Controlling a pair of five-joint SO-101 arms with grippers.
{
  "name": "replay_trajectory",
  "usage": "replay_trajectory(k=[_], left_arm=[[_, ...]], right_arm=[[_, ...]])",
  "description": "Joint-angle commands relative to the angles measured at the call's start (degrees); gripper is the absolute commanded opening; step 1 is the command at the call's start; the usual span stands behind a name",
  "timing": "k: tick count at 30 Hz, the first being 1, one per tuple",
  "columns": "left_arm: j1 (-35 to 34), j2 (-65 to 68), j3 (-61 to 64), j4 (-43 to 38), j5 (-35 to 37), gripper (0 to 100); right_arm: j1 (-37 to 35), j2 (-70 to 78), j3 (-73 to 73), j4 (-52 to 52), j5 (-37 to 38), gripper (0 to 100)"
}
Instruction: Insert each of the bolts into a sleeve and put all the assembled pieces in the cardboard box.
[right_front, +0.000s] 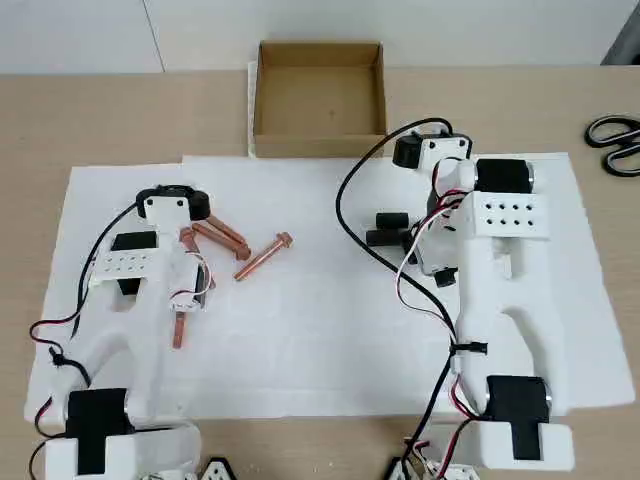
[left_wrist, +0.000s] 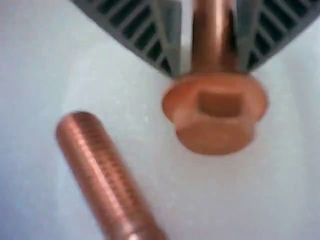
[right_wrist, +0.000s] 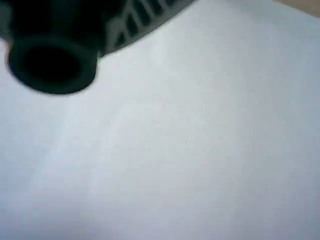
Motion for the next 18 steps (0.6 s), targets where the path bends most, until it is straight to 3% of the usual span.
replay_trajectory(k=[1, 9, 18], left_arm=[[-0.44, -1.41, -2.24, -3.96, 0.53, 8], [-4.13, -1.76, -2.15, -4.84, 0.88, 8], [-1.49, -2.73, -2.42, -0.88, 0.88, 8]], right_arm=[[0.13, -2.95, 0.00, 0.13, -0.62, 0.5], [0.13, -2.86, 0.00, 0.04, -0.70, 0.5], [0.13, -2.86, 0.00, 0.04, -0.62, 0.5]])
